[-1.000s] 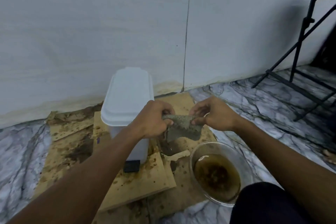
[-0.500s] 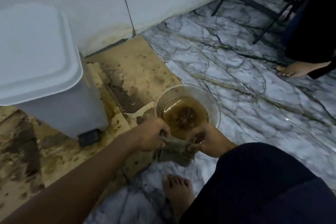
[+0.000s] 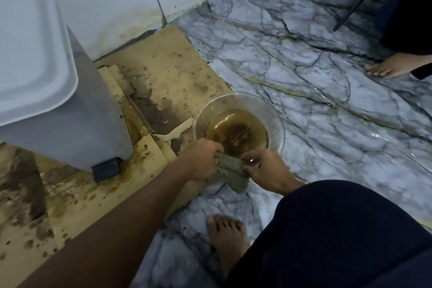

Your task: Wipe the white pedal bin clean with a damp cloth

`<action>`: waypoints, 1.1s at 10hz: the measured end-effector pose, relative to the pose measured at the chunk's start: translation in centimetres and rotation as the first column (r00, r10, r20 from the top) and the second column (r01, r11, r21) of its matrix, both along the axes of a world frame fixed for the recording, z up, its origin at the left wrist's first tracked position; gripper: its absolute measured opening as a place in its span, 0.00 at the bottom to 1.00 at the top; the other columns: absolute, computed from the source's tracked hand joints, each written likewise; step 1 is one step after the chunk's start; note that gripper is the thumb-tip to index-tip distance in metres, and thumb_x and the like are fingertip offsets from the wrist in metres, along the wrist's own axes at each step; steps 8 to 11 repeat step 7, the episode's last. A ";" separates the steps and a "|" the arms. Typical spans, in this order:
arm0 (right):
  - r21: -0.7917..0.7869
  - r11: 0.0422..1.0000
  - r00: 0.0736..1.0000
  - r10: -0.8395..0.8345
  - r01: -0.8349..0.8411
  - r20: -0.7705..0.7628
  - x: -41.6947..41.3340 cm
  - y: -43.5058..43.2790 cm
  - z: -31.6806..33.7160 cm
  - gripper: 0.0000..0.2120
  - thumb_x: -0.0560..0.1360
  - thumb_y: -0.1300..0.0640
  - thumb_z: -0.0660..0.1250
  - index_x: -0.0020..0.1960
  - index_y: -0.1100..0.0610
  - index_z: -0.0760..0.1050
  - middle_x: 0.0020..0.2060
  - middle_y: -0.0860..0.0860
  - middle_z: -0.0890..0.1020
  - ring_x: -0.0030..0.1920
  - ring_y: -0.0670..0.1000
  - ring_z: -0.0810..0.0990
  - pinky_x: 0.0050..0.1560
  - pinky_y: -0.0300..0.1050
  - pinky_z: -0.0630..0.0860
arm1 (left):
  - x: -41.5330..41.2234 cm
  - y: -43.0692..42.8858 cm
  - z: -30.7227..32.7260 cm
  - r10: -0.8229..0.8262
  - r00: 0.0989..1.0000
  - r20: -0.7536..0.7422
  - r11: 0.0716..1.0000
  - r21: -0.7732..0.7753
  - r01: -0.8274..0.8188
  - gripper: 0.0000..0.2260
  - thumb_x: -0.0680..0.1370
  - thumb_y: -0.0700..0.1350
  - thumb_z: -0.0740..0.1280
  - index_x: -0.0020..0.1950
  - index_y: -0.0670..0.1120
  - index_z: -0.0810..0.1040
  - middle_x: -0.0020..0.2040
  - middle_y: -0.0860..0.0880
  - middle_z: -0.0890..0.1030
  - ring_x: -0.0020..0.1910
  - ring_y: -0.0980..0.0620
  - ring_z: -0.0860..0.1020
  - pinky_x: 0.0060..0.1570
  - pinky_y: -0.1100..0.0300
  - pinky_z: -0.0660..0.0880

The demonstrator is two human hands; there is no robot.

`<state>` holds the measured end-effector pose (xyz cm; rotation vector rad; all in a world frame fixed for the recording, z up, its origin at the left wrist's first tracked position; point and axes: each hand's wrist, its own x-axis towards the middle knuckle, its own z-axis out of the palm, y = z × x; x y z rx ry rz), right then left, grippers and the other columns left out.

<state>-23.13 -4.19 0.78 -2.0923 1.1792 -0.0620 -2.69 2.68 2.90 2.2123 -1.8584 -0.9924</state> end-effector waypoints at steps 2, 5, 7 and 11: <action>-0.079 0.997 0.999 0.027 -0.024 0.043 0.2 0.3 -0.6 0.13 0.75 0.48 0.70 0.59 0.47 0.83 0.54 0.49 0.84 0.53 0.50 0.81 0.58 0.52 0.79 | 0.2 -0.4 -0.7 -0.065 0.990 0.123 0.991 -0.110 0.079 0.21 0.76 0.52 0.68 0.69 0.52 0.76 0.68 0.49 0.76 0.70 0.48 0.69 0.70 0.50 0.66; -0.071 0.972 0.972 0.218 -0.225 -0.087 0.9 0.4 -0.1 0.14 0.71 0.51 0.74 0.57 0.47 0.84 0.51 0.44 0.85 0.51 0.44 0.80 0.56 0.43 0.78 | -0.4 -0.2 -0.5 -0.231 0.958 0.169 0.972 0.092 0.218 0.17 0.70 0.55 0.70 0.58 0.57 0.81 0.49 0.54 0.80 0.52 0.47 0.78 0.55 0.49 0.77; -0.165 0.935 0.948 0.301 -0.314 -0.101 1.2 0.3 -0.4 0.17 0.72 0.55 0.72 0.60 0.48 0.83 0.58 0.45 0.83 0.60 0.52 0.79 0.59 0.48 0.78 | -0.6 0.5 -1.0 -0.179 0.966 0.187 0.984 0.015 0.179 0.20 0.74 0.52 0.69 0.66 0.55 0.78 0.64 0.48 0.75 0.64 0.45 0.71 0.65 0.46 0.71; -0.165 0.935 0.948 0.301 -0.314 -0.101 1.2 0.3 -0.4 0.17 0.72 0.55 0.72 0.60 0.48 0.83 0.58 0.45 0.83 0.60 0.52 0.79 0.59 0.48 0.78 | -0.6 0.5 -1.0 -0.179 0.966 0.187 0.984 0.015 0.179 0.20 0.74 0.52 0.69 0.66 0.55 0.78 0.64 0.48 0.75 0.64 0.45 0.71 0.65 0.46 0.71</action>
